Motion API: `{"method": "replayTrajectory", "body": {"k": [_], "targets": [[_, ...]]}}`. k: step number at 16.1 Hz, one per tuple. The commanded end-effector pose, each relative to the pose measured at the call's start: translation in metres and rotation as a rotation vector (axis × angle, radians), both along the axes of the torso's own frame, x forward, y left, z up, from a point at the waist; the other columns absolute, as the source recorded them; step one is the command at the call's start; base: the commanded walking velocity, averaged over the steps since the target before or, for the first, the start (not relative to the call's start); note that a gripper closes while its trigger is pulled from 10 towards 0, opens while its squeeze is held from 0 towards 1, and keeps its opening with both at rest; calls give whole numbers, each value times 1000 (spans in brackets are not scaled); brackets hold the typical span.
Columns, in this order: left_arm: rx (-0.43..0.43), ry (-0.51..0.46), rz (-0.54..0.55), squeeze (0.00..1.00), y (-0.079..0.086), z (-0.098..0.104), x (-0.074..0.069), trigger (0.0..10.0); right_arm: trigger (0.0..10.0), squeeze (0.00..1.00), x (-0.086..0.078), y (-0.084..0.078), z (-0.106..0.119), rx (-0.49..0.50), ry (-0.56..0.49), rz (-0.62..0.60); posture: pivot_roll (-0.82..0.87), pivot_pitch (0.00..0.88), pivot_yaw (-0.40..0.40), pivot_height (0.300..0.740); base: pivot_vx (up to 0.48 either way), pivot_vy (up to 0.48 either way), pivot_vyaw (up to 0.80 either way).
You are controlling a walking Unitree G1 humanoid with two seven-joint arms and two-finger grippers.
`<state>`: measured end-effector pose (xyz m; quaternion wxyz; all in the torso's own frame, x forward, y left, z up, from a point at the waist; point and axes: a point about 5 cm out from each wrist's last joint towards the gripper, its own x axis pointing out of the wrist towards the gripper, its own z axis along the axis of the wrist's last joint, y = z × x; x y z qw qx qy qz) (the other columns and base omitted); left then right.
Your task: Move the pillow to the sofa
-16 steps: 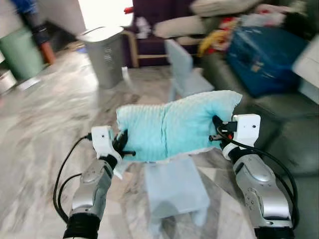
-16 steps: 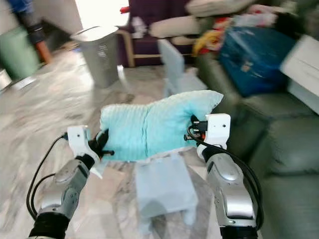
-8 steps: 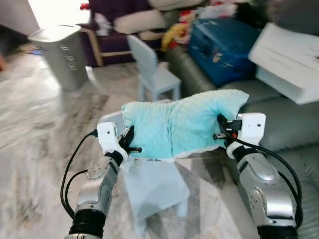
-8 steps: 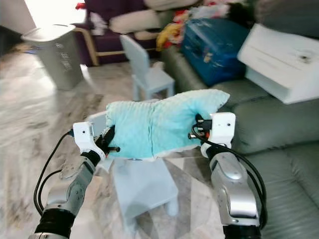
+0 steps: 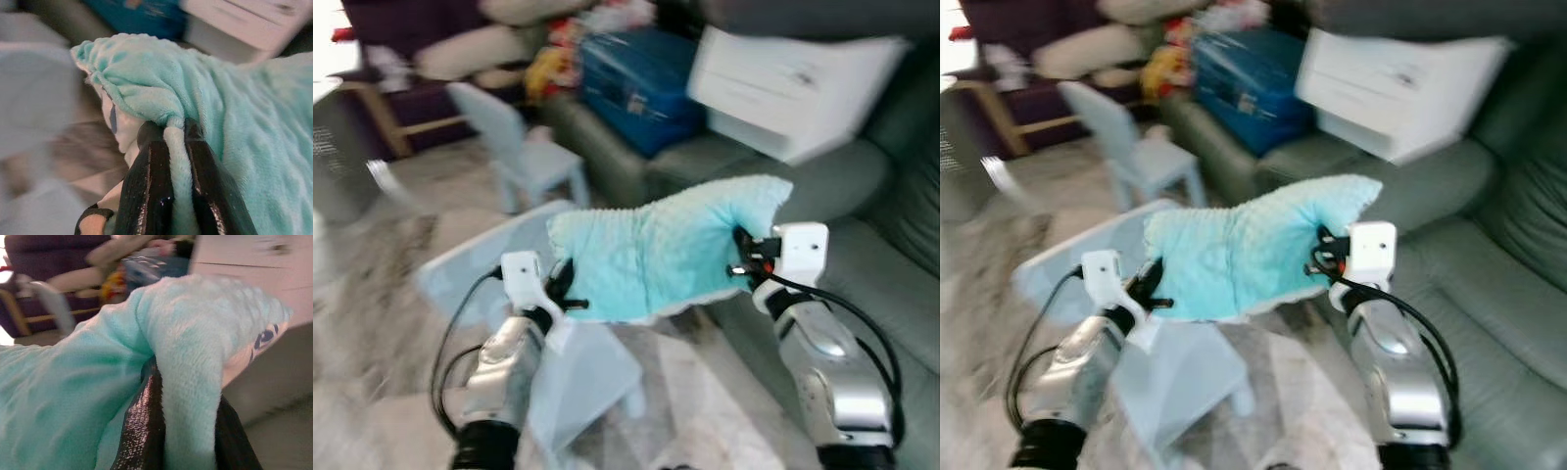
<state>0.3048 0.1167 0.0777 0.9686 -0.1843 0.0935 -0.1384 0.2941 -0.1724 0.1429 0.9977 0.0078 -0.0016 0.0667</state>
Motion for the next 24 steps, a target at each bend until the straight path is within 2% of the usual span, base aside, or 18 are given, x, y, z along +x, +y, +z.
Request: {"method": "replayTrajectory", "body": {"k": [1, 7, 10, 24], "targets": [[6, -14, -3, 0, 4, 4, 3, 10000, 10000, 0, 1, 5, 9, 13, -38, 21, -212, 0, 33, 740, 0, 0, -800], [-12, -10, -9, 0, 4, 5, 3, 10000, 10000, 0, 1, 5, 10, 12, -38, 17, -216, 0, 35, 740, 0, 0, -800], [32, -14, -3, 0, 9, 7, 9, 10000, 10000, 0, 0, 4, 10, 13, -37, 13, -217, 0, 37, 740, 0, 0, -800], [21, -71, 31, 0, 24, 17, 19, 10000, 10000, 0, 1, 6, 9, 17, -34, 16, -212, 0, 40, 740, 0, 0, -800]]}}
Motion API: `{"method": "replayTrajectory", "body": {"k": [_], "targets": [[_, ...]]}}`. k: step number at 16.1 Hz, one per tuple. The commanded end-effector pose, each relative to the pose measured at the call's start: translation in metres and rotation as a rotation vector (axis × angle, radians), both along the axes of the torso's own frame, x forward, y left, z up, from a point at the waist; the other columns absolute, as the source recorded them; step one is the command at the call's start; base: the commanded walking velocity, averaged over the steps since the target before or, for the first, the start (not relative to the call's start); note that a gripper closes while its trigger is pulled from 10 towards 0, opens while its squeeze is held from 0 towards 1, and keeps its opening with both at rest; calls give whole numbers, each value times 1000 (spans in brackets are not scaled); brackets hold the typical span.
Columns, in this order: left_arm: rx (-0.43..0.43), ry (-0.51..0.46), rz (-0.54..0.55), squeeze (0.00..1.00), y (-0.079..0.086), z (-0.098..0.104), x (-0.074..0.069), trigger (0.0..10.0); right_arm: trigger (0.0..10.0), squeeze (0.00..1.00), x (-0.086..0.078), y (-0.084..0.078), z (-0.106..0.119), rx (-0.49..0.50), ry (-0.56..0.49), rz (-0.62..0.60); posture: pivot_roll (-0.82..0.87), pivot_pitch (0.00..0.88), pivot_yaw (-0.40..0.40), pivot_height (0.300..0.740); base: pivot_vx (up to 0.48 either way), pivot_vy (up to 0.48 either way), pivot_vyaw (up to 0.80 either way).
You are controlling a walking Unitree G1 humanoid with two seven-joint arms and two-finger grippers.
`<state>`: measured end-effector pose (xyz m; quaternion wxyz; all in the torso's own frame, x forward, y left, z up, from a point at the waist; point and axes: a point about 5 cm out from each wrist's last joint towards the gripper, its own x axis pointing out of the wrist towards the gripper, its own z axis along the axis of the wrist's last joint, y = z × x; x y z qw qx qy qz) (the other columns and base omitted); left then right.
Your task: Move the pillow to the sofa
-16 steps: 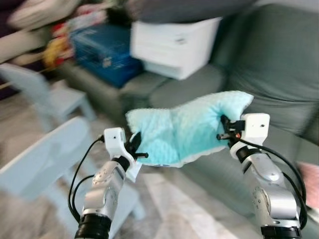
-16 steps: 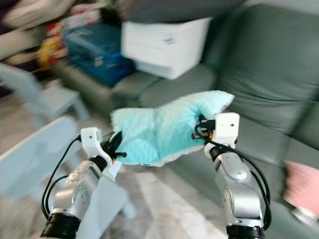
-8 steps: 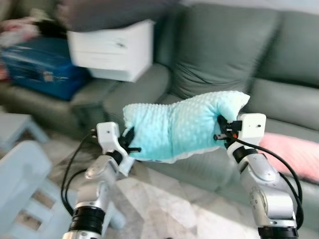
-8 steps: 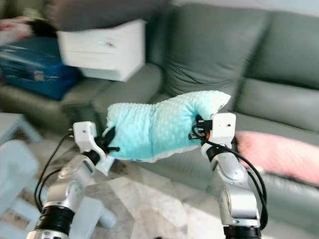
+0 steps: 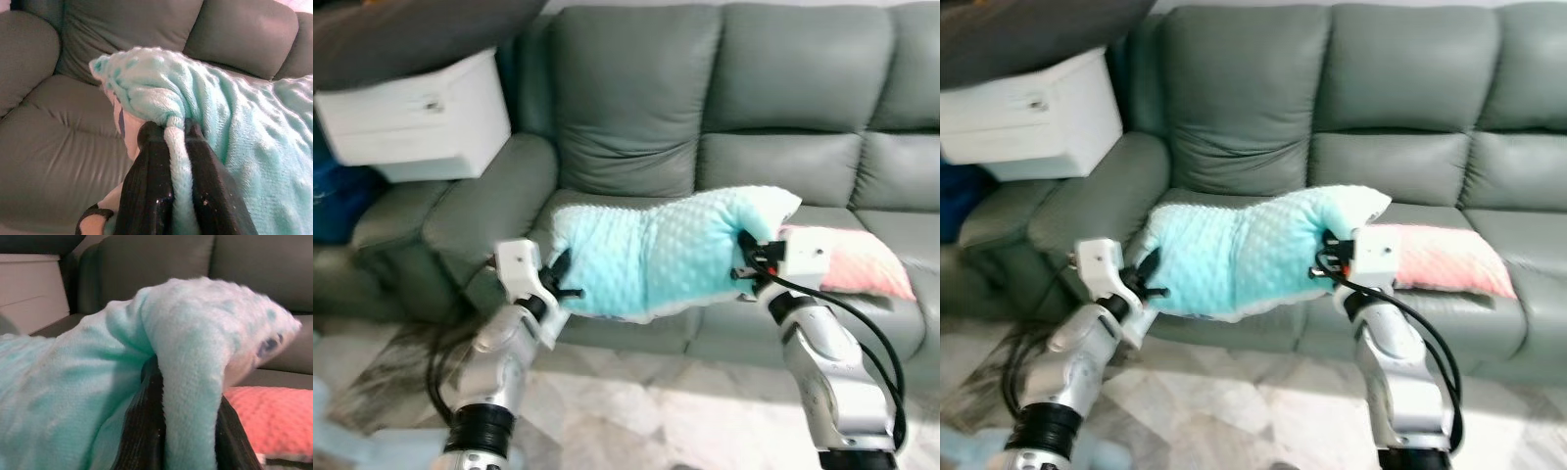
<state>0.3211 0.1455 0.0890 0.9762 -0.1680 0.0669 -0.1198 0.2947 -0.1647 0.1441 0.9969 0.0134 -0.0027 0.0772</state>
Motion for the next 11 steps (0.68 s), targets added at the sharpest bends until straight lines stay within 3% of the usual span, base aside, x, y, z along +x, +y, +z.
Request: {"method": "replayTrajectory", "body": {"k": [1, 3, 6, 11], "targets": [[-14, -20, -10, 0, -4, 6, 3, 10000, 10000, 0, 0, -2, 8, 7, -33, -5, -212, 0, 41, 740, 0, 0, -800], [-28, -21, -13, 0, -4, 6, 4, 10000, 10000, 0, 0, -1, 8, 6, -34, -5, -212, 0, 42, 740, 0, 0, -800], [-56, -18, -23, 0, -5, 6, 3, 10000, 10000, 0, -1, -1, 8, 6, -42, -4, -211, 0, 46, 740, 0, 0, 0], [-70, 5, -14, 0, -1, 1, 0, 10000, 10000, 0, -2, 0, 7, 9, -41, -6, -207, 0, 50, 740, 437, 0, 0]]}}
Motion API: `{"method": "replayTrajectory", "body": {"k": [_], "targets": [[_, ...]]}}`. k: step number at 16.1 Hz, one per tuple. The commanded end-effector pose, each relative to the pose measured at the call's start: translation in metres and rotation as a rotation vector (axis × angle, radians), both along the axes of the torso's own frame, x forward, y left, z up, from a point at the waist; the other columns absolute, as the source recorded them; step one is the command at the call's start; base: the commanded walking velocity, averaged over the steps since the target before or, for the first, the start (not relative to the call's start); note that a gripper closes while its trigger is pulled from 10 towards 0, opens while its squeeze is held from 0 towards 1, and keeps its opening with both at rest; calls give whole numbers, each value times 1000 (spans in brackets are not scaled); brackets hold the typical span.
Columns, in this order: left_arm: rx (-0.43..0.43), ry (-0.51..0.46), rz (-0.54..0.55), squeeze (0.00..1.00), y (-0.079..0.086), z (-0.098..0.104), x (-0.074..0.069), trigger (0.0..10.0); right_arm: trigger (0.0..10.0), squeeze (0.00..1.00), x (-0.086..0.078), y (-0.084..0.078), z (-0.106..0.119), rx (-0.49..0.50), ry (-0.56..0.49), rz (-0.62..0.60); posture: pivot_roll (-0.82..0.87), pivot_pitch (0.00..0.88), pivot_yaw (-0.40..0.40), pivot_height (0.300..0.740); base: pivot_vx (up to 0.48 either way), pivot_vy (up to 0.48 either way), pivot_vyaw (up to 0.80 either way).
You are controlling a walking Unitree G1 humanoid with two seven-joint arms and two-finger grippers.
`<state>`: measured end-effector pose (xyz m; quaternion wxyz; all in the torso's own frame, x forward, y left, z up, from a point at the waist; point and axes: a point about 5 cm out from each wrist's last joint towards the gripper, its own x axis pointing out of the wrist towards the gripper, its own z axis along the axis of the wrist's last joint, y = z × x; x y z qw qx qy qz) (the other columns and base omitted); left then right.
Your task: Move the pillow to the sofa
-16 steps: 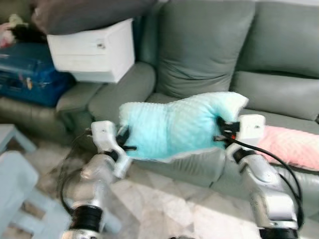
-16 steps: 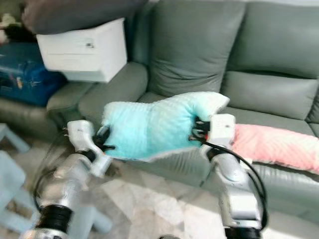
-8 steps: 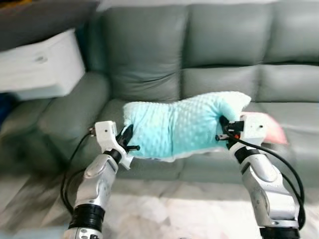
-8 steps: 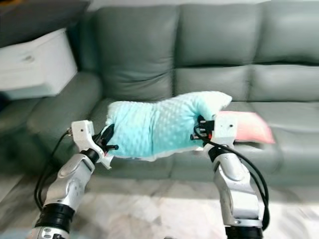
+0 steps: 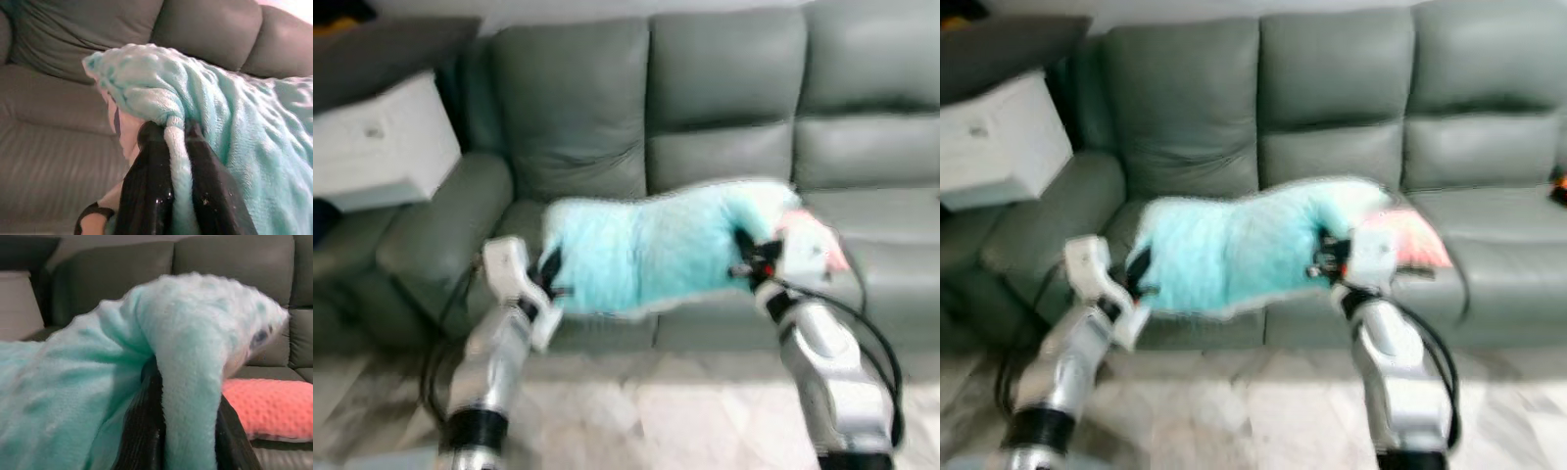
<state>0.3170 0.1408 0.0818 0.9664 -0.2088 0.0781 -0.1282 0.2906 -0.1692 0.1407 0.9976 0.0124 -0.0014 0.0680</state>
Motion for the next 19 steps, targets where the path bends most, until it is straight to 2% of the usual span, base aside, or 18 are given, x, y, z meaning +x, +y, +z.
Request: {"method": "replayTrajectory", "body": {"k": [1, 4, 12, 14, 19], "targets": [[12, -27, 0, 0, 3, 8, 4, 10000, 10000, 0, 2, 4, 10, 12, -43, 11, -206, 0, 53, 740, 439, 0, 0], [31, -10, -12, 0, 1, 6, 3, 10000, 10000, 0, 2, 5, 10, 15, -43, 9, -207, 0, 54, 740, 430, 0, 0], [50, 18, -15, 0, -4, 3, 4, 10000, 10000, 0, 1, 4, 8, 10, -40, 3, -208, 0, 56, 740, 0, 0, 0], [81, 3, -25, 0, -3, 5, 5, 10000, 10000, 0, 1, 4, 9, 11, -41, 3, -209, 0, 58, 740, 0, 448, 0], [93, 8, -39, 0, -5, 3, 3, 10000, 10000, 0, 1, 4, 9, 15, -43, -1, -209, 0, 60, 740, 0, 480, 0]]}}
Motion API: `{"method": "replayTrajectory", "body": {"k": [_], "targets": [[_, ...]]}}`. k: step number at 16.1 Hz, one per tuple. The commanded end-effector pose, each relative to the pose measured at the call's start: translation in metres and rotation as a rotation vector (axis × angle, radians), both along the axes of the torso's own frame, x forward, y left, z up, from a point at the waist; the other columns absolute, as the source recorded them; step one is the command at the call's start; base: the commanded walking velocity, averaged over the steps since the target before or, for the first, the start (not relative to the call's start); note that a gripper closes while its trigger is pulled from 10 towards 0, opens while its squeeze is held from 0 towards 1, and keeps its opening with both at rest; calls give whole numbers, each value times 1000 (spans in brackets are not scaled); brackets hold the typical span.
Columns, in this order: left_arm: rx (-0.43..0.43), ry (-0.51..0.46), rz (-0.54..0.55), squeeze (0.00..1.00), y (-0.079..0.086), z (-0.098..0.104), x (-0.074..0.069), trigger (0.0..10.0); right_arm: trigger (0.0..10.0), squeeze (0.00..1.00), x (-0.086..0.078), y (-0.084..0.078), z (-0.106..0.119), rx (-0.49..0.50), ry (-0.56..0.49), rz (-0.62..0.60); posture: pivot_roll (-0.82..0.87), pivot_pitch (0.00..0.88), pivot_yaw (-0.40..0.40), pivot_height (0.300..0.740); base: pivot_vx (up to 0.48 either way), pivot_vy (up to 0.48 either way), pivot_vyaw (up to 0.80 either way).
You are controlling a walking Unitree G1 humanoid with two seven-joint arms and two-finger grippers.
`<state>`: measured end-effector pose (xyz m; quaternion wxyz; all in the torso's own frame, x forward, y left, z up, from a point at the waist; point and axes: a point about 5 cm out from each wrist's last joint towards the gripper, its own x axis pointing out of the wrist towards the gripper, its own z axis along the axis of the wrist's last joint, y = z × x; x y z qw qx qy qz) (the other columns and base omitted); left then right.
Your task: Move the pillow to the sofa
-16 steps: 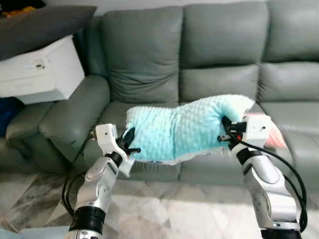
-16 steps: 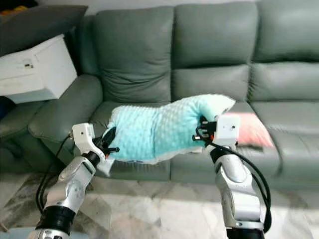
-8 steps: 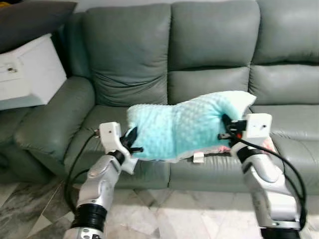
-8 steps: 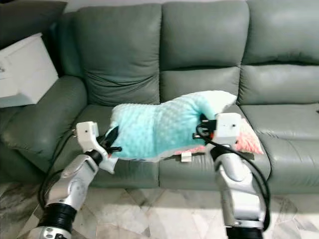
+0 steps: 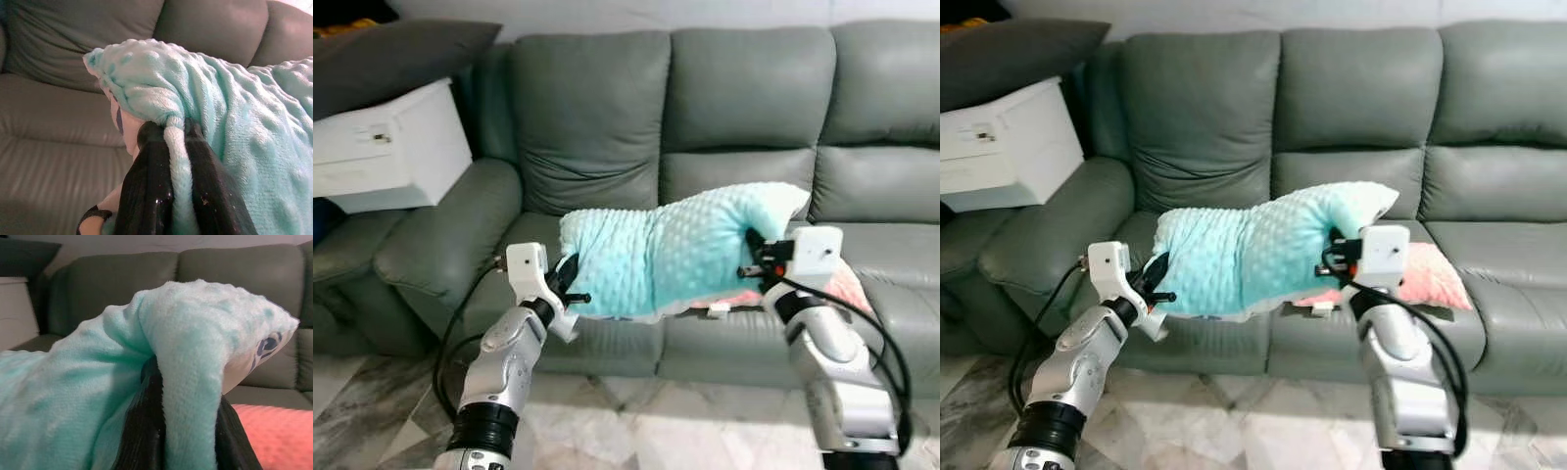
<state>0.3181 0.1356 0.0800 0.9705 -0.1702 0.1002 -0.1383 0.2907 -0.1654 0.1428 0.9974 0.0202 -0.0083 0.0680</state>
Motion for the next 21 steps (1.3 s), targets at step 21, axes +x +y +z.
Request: {"method": "replayTrajectory", "body": {"k": [21], "targets": [[-42, -86, -93, 0, -11, 10, -1, 10000, 10000, 0, 1, -1, 7, -7, -33, -15, -213, 0, 65, 740, 191, 91, 0]]}}
